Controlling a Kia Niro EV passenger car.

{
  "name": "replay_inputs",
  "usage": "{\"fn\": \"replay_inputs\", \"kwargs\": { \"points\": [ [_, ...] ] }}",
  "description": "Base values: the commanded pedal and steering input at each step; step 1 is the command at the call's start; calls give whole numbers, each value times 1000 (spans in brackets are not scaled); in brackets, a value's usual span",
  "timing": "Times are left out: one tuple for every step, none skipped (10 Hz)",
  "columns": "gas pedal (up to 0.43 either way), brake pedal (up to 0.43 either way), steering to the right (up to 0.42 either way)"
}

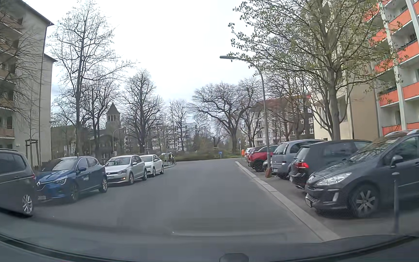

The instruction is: Follow the waypoints while adhering to traffic rules and regulations

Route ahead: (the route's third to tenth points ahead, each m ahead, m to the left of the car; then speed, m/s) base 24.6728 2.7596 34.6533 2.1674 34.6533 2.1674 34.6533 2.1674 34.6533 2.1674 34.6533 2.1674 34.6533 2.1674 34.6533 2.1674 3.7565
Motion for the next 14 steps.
{"fn": "replay_inputs", "kwargs": {
  "points": [
    [370,0,-135],
    [370,0,-124],
    [370,0,-100],
    [370,0,-65],
    [370,0,-38],
    [370,0,-10],
    [370,0,10],
    [358,0,24],
    [350,0,36],
    [350,0,48],
    [339,0,53],
    [319,0,54],
    [280,0,54],
    [197,0,54]
  ]
}}
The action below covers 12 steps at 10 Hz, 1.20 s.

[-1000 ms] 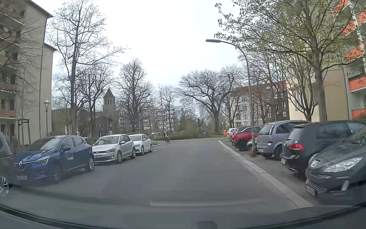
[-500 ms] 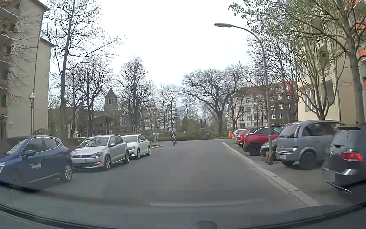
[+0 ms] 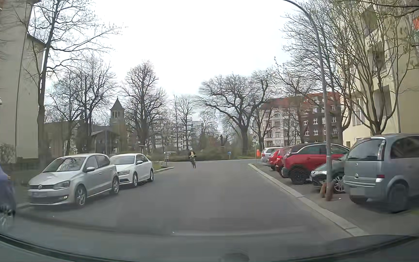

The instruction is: Follow the waypoints while adhering to traffic rules and regulations

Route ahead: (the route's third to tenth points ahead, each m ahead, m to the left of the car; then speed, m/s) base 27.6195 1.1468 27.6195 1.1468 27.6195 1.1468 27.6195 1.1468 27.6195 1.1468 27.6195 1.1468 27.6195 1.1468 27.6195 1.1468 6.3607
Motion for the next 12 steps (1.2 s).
{"fn": "replay_inputs", "kwargs": {
  "points": [
    [130,0,54],
    [59,0,54],
    [0,0,53],
    [0,0,48],
    [0,0,43],
    [0,0,35],
    [0,0,32],
    [0,0,31],
    [0,0,29],
    [0,0,26],
    [0,0,25],
    [0,0,24]
  ]
}}
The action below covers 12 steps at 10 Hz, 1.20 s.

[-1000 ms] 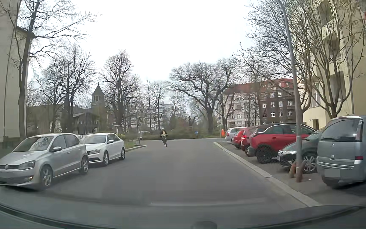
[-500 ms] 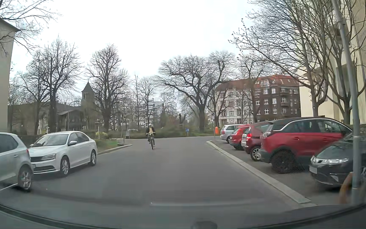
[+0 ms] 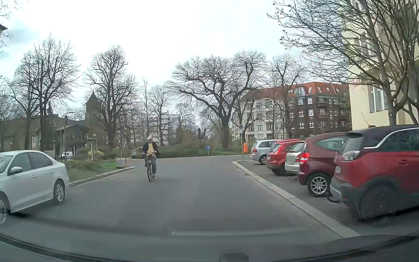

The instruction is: Follow the waypoints while adhering to traffic rules and regulations

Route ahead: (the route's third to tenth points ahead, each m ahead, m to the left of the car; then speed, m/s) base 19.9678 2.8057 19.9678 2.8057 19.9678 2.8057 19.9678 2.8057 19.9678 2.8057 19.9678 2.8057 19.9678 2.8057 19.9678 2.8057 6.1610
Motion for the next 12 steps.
{"fn": "replay_inputs", "kwargs": {
  "points": [
    [0,6,21],
    [0,6,20],
    [0,6,18],
    [0,12,13],
    [0,12,8],
    [0,18,1],
    [0,12,-6],
    [0,12,-15],
    [0,12,-17],
    [0,12,-17],
    [0,12,-19],
    [0,12,-20]
  ]
}}
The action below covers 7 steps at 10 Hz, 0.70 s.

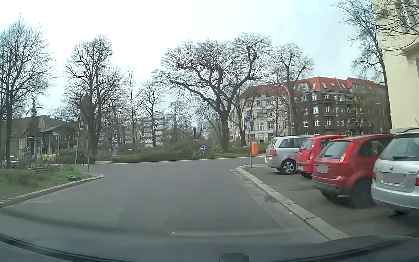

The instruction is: Follow the waypoints while adhering to traffic rules and regulations

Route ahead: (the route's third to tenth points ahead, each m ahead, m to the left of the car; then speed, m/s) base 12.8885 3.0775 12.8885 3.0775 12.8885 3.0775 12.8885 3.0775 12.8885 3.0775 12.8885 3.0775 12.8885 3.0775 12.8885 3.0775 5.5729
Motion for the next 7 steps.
{"fn": "replay_inputs", "kwargs": {
  "points": [
    [0,12,-23],
    [0,12,-24],
    [0,12,-25],
    [0,12,-26],
    [0,12,-27],
    [0,12,-28],
    [0,12,-29]
  ]
}}
